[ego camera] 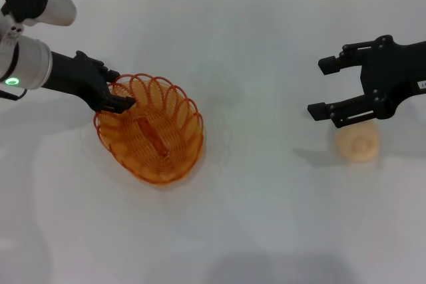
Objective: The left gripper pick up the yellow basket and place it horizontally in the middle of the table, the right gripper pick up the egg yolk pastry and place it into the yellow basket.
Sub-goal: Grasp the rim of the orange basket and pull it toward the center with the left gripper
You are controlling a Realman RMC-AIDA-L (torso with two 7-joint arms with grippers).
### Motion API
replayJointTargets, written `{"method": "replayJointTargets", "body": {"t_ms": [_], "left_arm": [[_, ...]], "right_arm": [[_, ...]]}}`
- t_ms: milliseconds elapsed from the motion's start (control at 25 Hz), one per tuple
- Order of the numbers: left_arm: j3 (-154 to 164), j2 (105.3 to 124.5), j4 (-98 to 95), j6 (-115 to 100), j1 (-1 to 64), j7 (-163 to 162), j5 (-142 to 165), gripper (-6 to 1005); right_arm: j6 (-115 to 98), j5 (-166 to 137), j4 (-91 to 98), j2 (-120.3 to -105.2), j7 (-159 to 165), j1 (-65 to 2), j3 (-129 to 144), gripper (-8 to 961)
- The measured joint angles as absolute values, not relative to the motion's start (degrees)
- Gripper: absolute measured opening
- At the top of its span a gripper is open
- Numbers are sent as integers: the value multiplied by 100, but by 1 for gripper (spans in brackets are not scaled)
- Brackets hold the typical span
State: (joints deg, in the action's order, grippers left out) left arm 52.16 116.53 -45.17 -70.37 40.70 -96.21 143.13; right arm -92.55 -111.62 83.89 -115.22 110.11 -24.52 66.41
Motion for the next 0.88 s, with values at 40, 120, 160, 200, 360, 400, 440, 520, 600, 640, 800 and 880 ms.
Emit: {"method": "replayJointTargets", "body": {"t_ms": [40, 120, 160, 200, 360, 400, 440, 520, 600, 640, 800, 880], "left_arm": [[5216, 11653, -4512, -7036, 4070, -9609, 14305, 615], [5215, 11654, -4507, -7032, 4069, -9578, 14283, 612], [5215, 11659, -4502, -7030, 4067, -9566, 14270, 611], [5216, 11662, -4497, -7024, 4065, -9559, 14264, 609], [5224, 11668, -4425, -6960, 4068, -9544, 14257, 603], [5224, 11669, -4394, -6945, 4076, -9541, 14254, 601], [5224, 11670, -4365, -6934, 4084, -9537, 14251, 600], [5223, 11684, -4328, -6889, 4087, -9514, 14247, 596], [5222, 11695, -4323, -6872, 4080, -9503, 14246, 593], [5222, 11695, -4323, -6872, 4080, -9503, 14246, 592], [5207, 11697, -4317, -6865, 4067, -9483, 14162, 580], [5206, 11696, -4301, -6809, 4067, -9493, 14157, 574]], "right_arm": [[-9255, -11162, 8392, -11522, 11011, -2452, 6640, 814], [-9255, -11162, 8396, -11522, 11012, -2452, 6641, 814], [-9255, -11162, 8401, -11522, 11012, -2452, 6650, 814], [-9255, -11162, 8401, -11522, 11012, -2452, 6653, 814], [-9255, -11162, 8402, -11522, 11013, -2452, 6655, 814], [-9255, -11162, 8404, -11522, 11013, -2452, 6655, 814], [-9255, -11162, 8406, -11522, 11013, -2452, 6655, 814], [-9255, -11162, 8412, -11522, 11016, -2452, 6654, 814], [-9255, -11162, 8423, -11522, 11019, -2453, 6654, 814], [-9255, -11162, 8429, -11522, 11019, -2455, 6653, 814], [-9255, -11162, 8443, -11522, 11021, -2483, 6653, 814], [-9255, -11162, 8450, -11522, 11030, -2506, 6657, 814]]}}
